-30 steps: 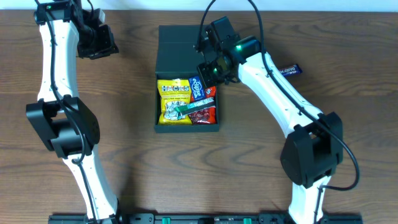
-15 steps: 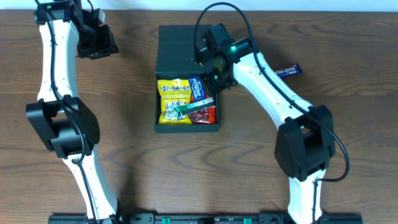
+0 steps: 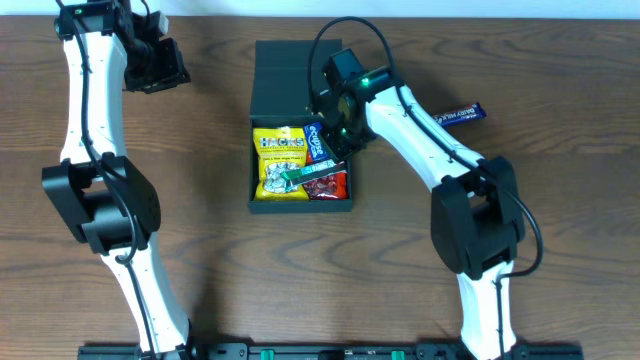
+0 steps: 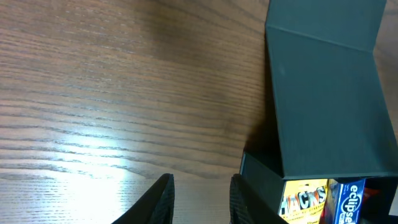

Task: Pack container

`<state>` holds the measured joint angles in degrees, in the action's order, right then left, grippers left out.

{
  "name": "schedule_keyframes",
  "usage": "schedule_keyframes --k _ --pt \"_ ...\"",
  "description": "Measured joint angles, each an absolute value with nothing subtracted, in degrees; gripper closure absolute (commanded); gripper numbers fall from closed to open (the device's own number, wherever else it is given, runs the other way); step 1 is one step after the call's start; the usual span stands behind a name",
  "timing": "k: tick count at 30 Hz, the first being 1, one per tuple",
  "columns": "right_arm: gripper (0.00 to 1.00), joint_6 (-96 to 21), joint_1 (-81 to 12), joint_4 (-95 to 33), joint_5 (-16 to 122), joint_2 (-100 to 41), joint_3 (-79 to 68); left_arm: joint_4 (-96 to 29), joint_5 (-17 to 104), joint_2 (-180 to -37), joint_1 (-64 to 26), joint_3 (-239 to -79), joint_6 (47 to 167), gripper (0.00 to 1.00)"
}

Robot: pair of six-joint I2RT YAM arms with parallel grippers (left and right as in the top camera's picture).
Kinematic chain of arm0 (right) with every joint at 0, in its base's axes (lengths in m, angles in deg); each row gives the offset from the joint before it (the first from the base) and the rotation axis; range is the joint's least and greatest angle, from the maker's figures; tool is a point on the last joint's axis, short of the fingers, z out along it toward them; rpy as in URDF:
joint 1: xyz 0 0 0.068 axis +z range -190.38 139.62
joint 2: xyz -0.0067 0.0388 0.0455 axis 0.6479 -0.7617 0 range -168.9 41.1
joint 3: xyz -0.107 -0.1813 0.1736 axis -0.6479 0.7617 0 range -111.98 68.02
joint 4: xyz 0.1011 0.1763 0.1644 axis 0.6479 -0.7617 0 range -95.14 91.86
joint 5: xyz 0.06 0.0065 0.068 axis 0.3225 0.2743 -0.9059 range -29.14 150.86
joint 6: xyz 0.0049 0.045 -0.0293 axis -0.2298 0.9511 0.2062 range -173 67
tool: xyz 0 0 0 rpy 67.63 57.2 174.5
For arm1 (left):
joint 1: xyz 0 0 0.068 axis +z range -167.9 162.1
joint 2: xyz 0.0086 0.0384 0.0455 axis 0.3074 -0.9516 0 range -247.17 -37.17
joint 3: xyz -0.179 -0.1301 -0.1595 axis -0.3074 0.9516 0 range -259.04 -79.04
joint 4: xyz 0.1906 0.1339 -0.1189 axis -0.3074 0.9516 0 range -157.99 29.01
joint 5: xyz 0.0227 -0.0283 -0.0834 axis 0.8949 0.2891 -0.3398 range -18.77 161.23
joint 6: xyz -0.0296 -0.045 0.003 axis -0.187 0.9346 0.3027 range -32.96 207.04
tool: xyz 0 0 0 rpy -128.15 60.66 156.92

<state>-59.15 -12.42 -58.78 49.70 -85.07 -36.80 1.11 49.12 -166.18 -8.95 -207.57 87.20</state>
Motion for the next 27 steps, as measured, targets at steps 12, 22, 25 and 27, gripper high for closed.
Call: schedule_keyframes --k 12,22,25,27 --pt "0.98 -59.35 -12.42 -64.39 46.57 -85.09 -36.80 0.71 49.12 -166.18 -8.95 -207.57 87.20 0.69" --pt "0.98 -60.14 -12.40 -68.61 44.74 -85.09 -36.80 0.71 49.12 -166.18 -8.95 -207.57 87.20 0.69" --pt "0.98 -60.84 -12.40 -69.16 44.43 -85.09 -36.80 0.69 49.12 -166.18 -8.95 -207.57 87.20 0.69" --pt "0.98 -61.10 -12.40 -69.23 44.30 -85.09 -36.80 0.71 49.12 -166.18 -8.95 -207.57 87.20 0.69"
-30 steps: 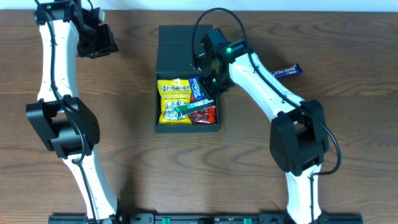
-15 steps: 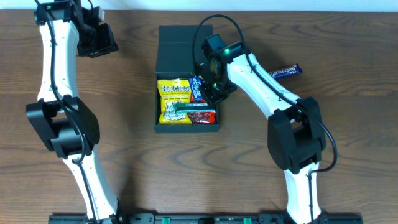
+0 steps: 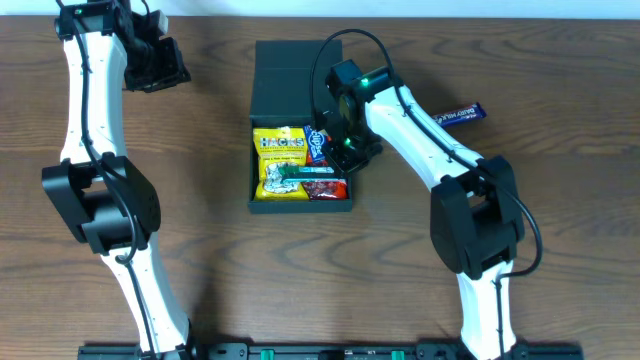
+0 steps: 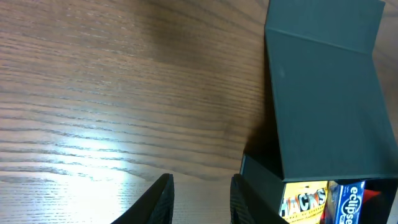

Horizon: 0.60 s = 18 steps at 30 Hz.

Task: Pack container

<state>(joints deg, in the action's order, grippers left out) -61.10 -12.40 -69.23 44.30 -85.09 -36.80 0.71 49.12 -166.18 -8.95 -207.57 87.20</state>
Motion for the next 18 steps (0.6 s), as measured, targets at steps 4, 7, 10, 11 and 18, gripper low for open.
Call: schedule_keyframes --k 4,7,10,11,18 --pt "0.98 -61.36 -12.40 -67.17 44.34 -84.87 -36.82 0.69 49.12 -166.18 -8.95 -207.57 87.20 0.69" --pt "0.98 -61.51 -12.40 -63.83 44.32 -84.06 -36.86 0.65 49.12 -166.18 -8.95 -207.57 87.20 0.69" --pt "0.98 -61.60 -12.37 -61.92 44.34 -83.25 -36.93 0.61 49.12 -166.18 -8.95 -207.57 87.20 0.69" --pt "0.98 -61.65 -12.33 -61.25 44.30 -83.23 -36.93 0.56 49.12 -166.18 -8.95 -207.57 87.20 0.68" --pt "0.98 -62.17 -10.41 -57.90 44.28 -83.23 -36.93 -0.49 49.12 -166.20 -8.95 -207.57 87.20 0.68"
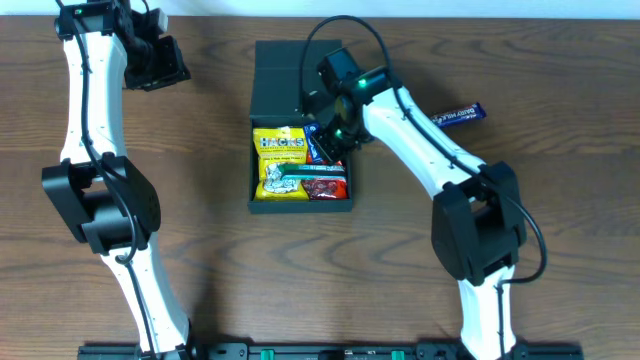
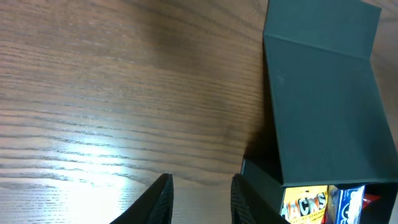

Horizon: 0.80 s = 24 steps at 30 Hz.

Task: Pack container

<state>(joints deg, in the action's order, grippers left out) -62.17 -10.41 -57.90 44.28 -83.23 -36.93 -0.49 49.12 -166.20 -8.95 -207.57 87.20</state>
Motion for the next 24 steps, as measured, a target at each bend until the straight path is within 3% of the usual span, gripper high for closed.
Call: schedule_keyframes --k 24 --pt "0.98 -63.57 -8.44 -53.23 43.84 -86.33 -36.93 -0.97 49.42 -166.18 -8.95 -207.57 87.20 0.67"
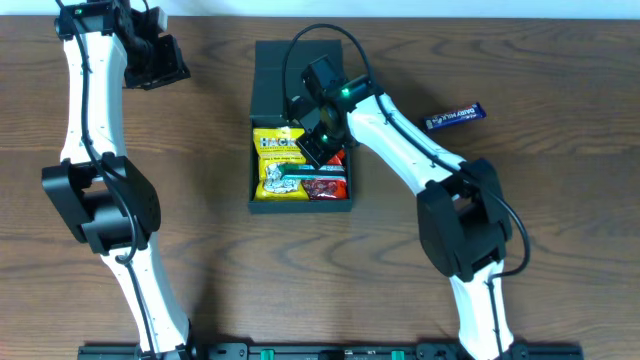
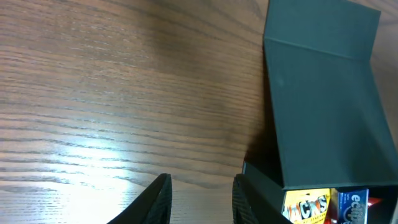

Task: Pack container

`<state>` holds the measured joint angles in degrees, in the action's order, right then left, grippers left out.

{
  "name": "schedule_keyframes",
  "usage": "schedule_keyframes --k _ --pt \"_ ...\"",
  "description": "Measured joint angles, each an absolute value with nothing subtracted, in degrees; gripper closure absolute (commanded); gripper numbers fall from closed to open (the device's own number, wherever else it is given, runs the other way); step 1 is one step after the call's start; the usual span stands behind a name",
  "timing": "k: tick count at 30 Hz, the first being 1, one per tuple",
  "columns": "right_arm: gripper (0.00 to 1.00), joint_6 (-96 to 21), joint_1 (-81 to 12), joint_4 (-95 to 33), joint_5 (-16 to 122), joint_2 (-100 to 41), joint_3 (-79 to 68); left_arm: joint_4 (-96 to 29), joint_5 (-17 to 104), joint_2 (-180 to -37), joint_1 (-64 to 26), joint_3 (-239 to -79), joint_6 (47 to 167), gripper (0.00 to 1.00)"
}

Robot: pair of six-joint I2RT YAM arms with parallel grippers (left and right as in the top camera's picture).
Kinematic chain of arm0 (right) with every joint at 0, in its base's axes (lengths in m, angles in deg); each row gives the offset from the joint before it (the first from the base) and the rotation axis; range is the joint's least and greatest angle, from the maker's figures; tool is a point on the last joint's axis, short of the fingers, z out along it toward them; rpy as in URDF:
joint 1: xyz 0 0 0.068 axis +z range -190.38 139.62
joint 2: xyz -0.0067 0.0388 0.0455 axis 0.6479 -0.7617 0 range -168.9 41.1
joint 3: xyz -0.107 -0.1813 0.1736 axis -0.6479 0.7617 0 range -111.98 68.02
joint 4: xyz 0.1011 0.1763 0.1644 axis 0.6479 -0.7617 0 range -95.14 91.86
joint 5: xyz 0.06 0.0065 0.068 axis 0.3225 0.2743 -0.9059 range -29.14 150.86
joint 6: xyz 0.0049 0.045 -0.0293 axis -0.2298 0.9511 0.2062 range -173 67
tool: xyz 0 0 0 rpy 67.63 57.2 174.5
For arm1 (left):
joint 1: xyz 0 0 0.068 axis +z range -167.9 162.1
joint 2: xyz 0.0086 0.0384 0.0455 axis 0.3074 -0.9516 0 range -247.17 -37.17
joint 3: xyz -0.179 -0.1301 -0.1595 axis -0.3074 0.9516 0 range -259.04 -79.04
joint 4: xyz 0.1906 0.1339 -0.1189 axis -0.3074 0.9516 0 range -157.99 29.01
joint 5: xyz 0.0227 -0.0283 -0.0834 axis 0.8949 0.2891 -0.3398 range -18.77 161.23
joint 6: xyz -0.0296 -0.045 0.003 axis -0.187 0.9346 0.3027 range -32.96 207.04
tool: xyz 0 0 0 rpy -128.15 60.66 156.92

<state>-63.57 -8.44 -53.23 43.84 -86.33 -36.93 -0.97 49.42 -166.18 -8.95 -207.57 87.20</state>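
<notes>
The dark open box lies at mid-table, its lid folded back. Inside are a yellow Hacks bag, a green pack and a red pack. My right gripper hangs over the box's far half, at the bag's upper right corner; its jaws are hidden by the wrist. A blue eclipse pack shows beside the bag in the left wrist view. My left gripper is open over bare wood left of the lid. A blue Dairy Milk bar lies on the table to the right.
The left arm stands along the table's left side, with its wrist at the far left corner. The right arm reaches across from the right, passing close to the chocolate bar. The table's far edge runs just behind the lid.
My right gripper has moved left, from the box's far right part to over the yellow bag's upper right corner, hiding the blue pack from above. The left gripper has barely shifted.
My right gripper was first over the box's far right corner, by the blue eclipse pack. It then stood slightly nearer, along the right wall, then back over the blue pack, and now further left. The left gripper stayed open beside the lid. The chocolate bar has not moved.
</notes>
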Motion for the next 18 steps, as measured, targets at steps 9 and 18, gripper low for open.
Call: schedule_keyframes --k 9,18 --pt "0.98 -63.85 -8.29 -59.37 42.97 -86.60 -37.02 -0.97 50.21 -166.18 -8.95 -207.57 87.20 0.67" --pt "0.98 -63.79 -7.89 -63.89 42.29 -86.60 -37.04 -0.97 50.23 -166.18 -8.95 -207.57 87.20 0.67"
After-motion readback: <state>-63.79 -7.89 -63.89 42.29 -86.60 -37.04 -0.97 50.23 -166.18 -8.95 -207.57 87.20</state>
